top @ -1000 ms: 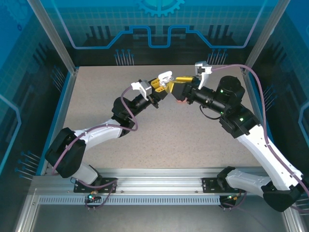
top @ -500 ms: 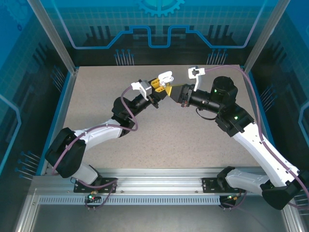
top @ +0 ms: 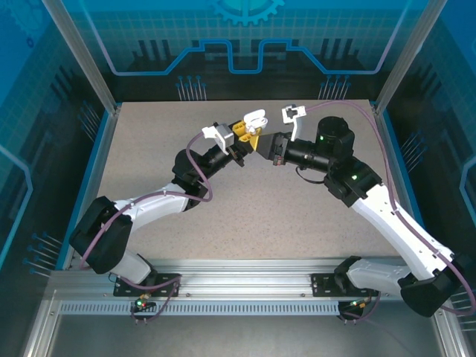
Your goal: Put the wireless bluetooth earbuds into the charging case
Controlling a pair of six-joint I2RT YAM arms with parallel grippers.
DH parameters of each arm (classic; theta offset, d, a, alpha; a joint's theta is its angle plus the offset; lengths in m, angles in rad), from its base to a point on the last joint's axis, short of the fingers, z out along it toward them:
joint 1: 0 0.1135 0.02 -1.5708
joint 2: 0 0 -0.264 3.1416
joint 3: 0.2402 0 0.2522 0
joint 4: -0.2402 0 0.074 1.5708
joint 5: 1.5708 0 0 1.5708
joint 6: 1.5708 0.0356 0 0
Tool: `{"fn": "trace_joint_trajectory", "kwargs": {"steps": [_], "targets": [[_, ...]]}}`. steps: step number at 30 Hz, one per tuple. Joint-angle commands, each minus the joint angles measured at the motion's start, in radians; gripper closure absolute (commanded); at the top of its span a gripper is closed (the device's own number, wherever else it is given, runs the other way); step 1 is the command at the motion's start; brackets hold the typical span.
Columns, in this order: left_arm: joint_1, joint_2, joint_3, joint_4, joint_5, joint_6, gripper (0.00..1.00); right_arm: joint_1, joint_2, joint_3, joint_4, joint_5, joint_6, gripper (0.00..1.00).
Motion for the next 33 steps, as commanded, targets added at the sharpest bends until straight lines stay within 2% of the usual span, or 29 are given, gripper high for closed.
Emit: {"fn": "trace_joint_trajectory", "kwargs": {"steps": [1, 13, 33], "targets": [[-0.006, -0.017, 0.012, 0.029, -0.006, -0.012, 1.0, 0.013, 0.009, 0.012, 0.014, -0.002, -0.007, 0.83], [-0.007, -0.022, -0.003, 0.034, 0.004, -0.02, 1.0, -0.012, 0.028, 0.062, -0.024, 0.051, -0.051, 0.84], [-0.01, -0.028, -0.008, 0.033, 0.006, -0.025, 1.0, -0.073, 0.096, 0.142, -0.047, 0.036, -0.08, 0.83]]}}
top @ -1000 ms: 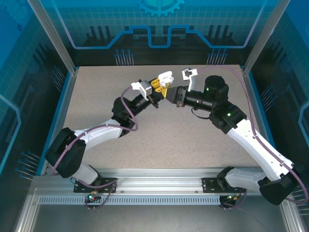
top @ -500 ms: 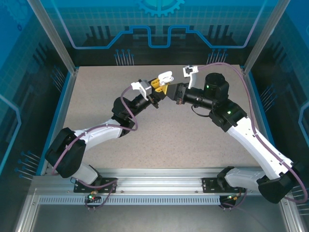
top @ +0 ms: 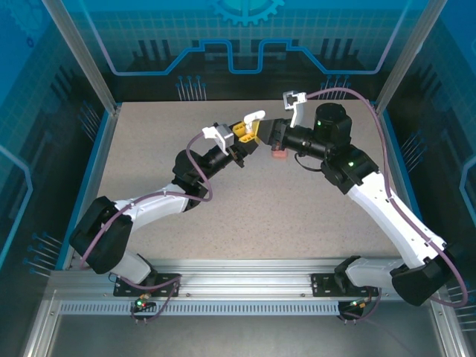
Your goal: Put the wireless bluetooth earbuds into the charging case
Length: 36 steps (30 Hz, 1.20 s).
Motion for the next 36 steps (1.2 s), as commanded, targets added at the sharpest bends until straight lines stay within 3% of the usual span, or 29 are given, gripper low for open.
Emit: {"fn": "trace_joint_trajectory", "kwargs": {"steps": [1, 10, 17, 26, 36], "targets": [[-0.009, -0.027, -0.002, 0.038, 0.005, -0.007, 1.0, -0.019, 0.004, 0.036, -0.017, -0.012, -0.021, 0.83], [-0.009, -0.027, -0.001, 0.033, 0.002, -0.003, 1.0, -0.021, -0.061, 0.049, -0.029, -0.019, -0.037, 0.79], [-0.009, -0.026, -0.016, 0.023, 0.009, -0.016, 1.0, -0.045, -0.118, 0.11, -0.122, 0.094, -0.099, 0.75], [-0.01, -0.009, -0.017, -0.064, 0.142, -0.021, 1.0, -0.12, 0.099, 0.279, -0.29, 0.065, -0.148, 0.74], [-0.012, 0.015, -0.022, -0.079, 0.176, -0.038, 1.0, -0.126, 0.357, 0.486, -0.48, 0.051, -0.22, 0.76]]}}
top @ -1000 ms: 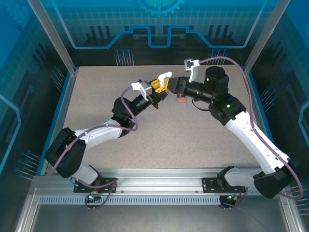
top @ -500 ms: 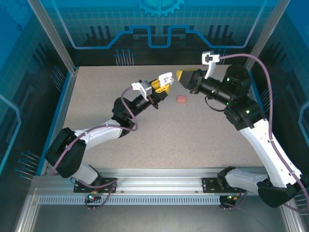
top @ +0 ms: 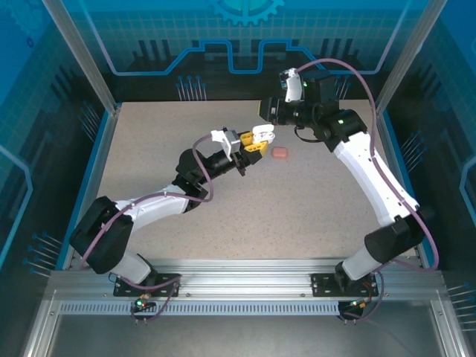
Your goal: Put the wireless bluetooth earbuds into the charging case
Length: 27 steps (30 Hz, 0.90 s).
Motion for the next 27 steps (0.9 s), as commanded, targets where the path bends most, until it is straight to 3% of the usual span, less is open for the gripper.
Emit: {"fn": "trace_joint_trajectory", "kwargs": {"steps": [1, 18, 27], "targets": [[-0.008, 0.016, -0.009, 0.011, 0.029, -0.016, 1.0, -0.013, 0.027, 0.073, -0.086, -0.037, -0.039, 0.76], [-0.008, 0.052, 0.008, 0.032, -0.126, -0.033, 1.0, 0.05, -0.204, -0.172, -0.11, -0.084, -0.036, 0.78], [-0.005, 0.093, 0.038, -0.029, -0.178, -0.073, 1.0, 0.0, -0.306, -0.274, -0.011, 0.034, 0.043, 0.71]]}}
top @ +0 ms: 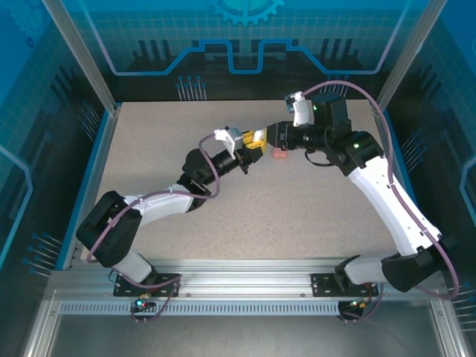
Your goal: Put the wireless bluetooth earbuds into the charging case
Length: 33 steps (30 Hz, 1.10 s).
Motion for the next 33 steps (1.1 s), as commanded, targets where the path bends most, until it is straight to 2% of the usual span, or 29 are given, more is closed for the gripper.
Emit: {"fn": "trace_joint_trajectory", "kwargs": {"steps": [1, 6, 8, 13, 16, 21, 25, 30, 33], "targets": [[0.0, 0.039, 0.044, -0.035, -0.073, -0.062, 1.0, -0.047, -0.063, -0.044, 0.054, 0.061, 0.066, 0.7], [0.029, 0.169, 0.079, -0.115, -0.169, -0.278, 1.0, -0.131, -0.109, -0.156, 0.065, 0.109, 0.138, 0.61], [0.043, 0.218, 0.092, -0.172, -0.207, -0.387, 1.0, -0.153, -0.124, -0.216, 0.076, 0.12, 0.157, 0.53], [0.111, 0.355, 0.186, -0.415, -0.156, -0.708, 1.0, -0.169, -0.151, -0.342, 0.077, 0.19, 0.169, 0.41], [0.137, 0.437, 0.219, -0.424, -0.091, -0.796, 1.0, -0.172, -0.166, -0.391, 0.078, 0.206, 0.174, 0.38], [0.179, 0.53, 0.299, -0.535, -0.021, -0.894, 1.0, -0.174, -0.179, -0.427, 0.079, 0.226, 0.174, 0.36], [0.197, 0.568, 0.358, -0.649, 0.019, -0.905, 0.99, -0.175, -0.187, -0.44, 0.079, 0.231, 0.174, 0.35], [0.206, 0.563, 0.384, -0.78, 0.017, -0.894, 0.75, -0.177, -0.202, -0.445, 0.078, 0.227, 0.175, 0.33], [0.214, 0.542, 0.386, -0.877, -0.003, -0.898, 0.55, -0.176, -0.211, -0.437, 0.072, 0.227, 0.173, 0.3]]}}
